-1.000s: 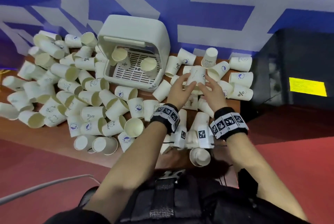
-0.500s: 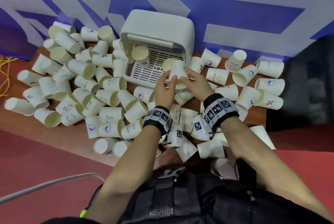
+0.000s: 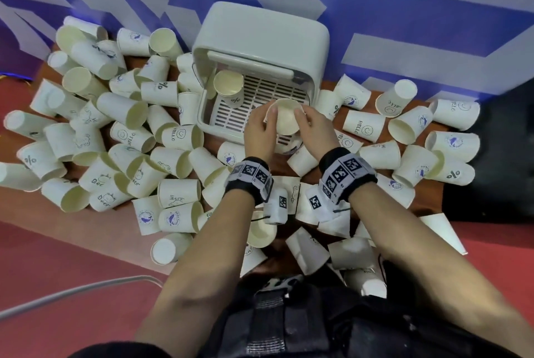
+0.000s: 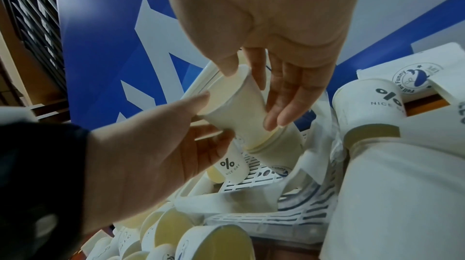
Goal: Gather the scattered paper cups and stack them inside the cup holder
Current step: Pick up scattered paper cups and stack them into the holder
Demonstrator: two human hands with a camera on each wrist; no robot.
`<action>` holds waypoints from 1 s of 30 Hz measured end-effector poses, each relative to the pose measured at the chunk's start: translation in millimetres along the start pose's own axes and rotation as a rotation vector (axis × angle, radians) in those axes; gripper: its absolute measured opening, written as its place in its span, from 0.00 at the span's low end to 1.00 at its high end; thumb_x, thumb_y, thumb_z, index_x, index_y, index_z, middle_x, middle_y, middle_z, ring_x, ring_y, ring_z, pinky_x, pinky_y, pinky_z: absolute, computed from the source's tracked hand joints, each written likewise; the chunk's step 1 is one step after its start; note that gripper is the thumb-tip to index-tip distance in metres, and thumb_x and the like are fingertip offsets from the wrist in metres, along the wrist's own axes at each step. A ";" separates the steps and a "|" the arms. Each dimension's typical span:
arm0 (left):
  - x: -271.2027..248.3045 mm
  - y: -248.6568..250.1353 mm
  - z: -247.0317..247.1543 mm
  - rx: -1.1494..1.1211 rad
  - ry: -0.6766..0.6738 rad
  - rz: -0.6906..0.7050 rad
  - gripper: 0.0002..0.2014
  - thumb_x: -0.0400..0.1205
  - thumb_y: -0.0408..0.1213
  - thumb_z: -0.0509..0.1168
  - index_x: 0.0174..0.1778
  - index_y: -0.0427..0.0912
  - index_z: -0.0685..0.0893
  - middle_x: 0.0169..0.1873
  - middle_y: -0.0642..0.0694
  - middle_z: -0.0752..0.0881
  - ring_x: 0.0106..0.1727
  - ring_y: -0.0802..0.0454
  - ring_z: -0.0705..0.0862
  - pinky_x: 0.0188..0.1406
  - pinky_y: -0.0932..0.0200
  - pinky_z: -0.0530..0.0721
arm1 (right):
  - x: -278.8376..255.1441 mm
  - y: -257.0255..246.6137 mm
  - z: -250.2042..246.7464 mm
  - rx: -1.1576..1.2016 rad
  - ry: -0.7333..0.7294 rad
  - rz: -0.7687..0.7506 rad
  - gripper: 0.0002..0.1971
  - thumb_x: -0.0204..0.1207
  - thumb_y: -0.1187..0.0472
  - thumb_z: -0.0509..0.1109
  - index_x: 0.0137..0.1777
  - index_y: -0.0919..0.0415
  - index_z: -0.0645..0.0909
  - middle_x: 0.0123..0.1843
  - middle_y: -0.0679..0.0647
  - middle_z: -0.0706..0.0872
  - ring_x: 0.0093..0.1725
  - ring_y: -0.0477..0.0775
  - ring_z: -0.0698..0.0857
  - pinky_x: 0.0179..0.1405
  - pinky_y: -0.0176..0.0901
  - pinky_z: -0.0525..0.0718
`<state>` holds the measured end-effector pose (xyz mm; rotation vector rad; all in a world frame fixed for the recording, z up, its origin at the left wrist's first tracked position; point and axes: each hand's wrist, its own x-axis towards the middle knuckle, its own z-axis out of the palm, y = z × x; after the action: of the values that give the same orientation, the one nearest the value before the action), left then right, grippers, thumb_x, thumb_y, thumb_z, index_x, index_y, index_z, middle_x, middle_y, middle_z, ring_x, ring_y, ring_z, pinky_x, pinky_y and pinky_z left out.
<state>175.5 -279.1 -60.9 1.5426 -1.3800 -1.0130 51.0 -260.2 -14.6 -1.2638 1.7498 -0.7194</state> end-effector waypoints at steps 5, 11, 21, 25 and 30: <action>21.1 -1.9 3.6 0.047 -0.062 -0.027 0.29 0.81 0.60 0.51 0.68 0.44 0.82 0.59 0.46 0.86 0.60 0.51 0.83 0.61 0.50 0.82 | 9.4 5.6 8.5 -0.060 -0.012 0.026 0.25 0.84 0.52 0.58 0.79 0.55 0.63 0.60 0.58 0.85 0.56 0.57 0.85 0.62 0.53 0.81; 40.7 -7.3 -1.3 0.074 -0.101 -0.066 0.21 0.87 0.47 0.55 0.75 0.45 0.75 0.63 0.43 0.85 0.59 0.50 0.84 0.60 0.48 0.83 | 12.9 13.0 14.0 -0.157 0.009 -0.042 0.31 0.83 0.55 0.61 0.83 0.49 0.52 0.58 0.55 0.85 0.52 0.54 0.85 0.52 0.45 0.83; 52.9 -19.3 -5.3 0.300 -0.363 0.015 0.22 0.84 0.40 0.62 0.76 0.46 0.74 0.72 0.43 0.79 0.68 0.45 0.80 0.69 0.49 0.78 | 25.1 18.3 16.7 -0.409 -0.096 0.027 0.24 0.84 0.58 0.55 0.80 0.60 0.63 0.59 0.62 0.85 0.62 0.63 0.81 0.58 0.51 0.79; 53.1 -14.5 -8.7 0.391 -0.343 0.057 0.22 0.84 0.39 0.62 0.76 0.47 0.74 0.69 0.40 0.77 0.63 0.48 0.79 0.62 0.59 0.75 | 23.4 19.1 15.2 -0.396 -0.150 0.022 0.25 0.84 0.58 0.55 0.81 0.59 0.63 0.60 0.62 0.85 0.64 0.62 0.79 0.58 0.48 0.77; 43.3 2.1 -16.7 0.401 -0.182 0.165 0.13 0.83 0.39 0.63 0.63 0.41 0.82 0.55 0.42 0.80 0.43 0.53 0.79 0.48 0.54 0.81 | 6.9 16.8 0.9 -0.252 -0.049 0.004 0.21 0.84 0.59 0.58 0.76 0.59 0.71 0.61 0.63 0.85 0.62 0.61 0.82 0.62 0.49 0.78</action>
<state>193.8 -321.4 -55.1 1.6130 -1.8952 -0.8244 43.0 -261.2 -30.9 -1.4323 1.8445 -0.4716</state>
